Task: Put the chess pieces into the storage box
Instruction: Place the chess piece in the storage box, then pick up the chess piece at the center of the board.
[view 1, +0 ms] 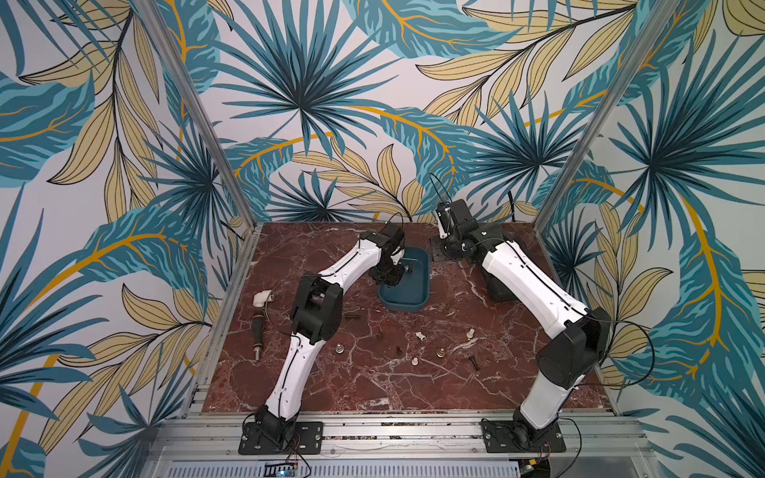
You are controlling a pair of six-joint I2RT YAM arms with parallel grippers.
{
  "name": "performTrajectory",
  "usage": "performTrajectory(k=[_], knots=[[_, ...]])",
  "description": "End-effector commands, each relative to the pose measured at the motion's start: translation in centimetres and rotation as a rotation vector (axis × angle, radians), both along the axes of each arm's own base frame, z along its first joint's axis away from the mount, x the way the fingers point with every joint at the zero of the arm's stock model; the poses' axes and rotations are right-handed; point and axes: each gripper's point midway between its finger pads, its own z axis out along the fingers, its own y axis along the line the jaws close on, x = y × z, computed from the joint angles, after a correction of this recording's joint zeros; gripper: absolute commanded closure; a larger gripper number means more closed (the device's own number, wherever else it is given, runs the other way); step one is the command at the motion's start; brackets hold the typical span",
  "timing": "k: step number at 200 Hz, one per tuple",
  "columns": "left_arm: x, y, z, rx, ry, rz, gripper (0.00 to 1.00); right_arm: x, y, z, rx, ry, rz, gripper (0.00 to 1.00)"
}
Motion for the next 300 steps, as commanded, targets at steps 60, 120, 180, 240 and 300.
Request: performTrajectory(k=[60,120,180,240,300], knots=[[1.7,0.6,3.4,0.027,-0.113,0.008,0.65,-2.7,-1.7,-0.4,-0.011,0.033,-0.017,0.51],[0.8,-0.9,15.2,-0.225,-0.337,0.002,0.65,-7.8,-4.4,-6.5,-0.060,0.213,-0.088,0.51],[-0.2,1.5,16.6,-0.191,-0.423,0.035,0.65,-8.4,-3.6,-13.9,-0.027,0.359,-0.144,0.52],[-0.7,2.6,16.1,-0.142,-0.411,0.044,0.65,-7.3,-3.2,-18.4,-0.032,0.403,-0.184,0.56],[-0.7,3.2,16.4,-0.122,-0.429,0.047,0.65,-6.9,-4.0,-20.4,-0.058,0.422,-0.219,0.57]])
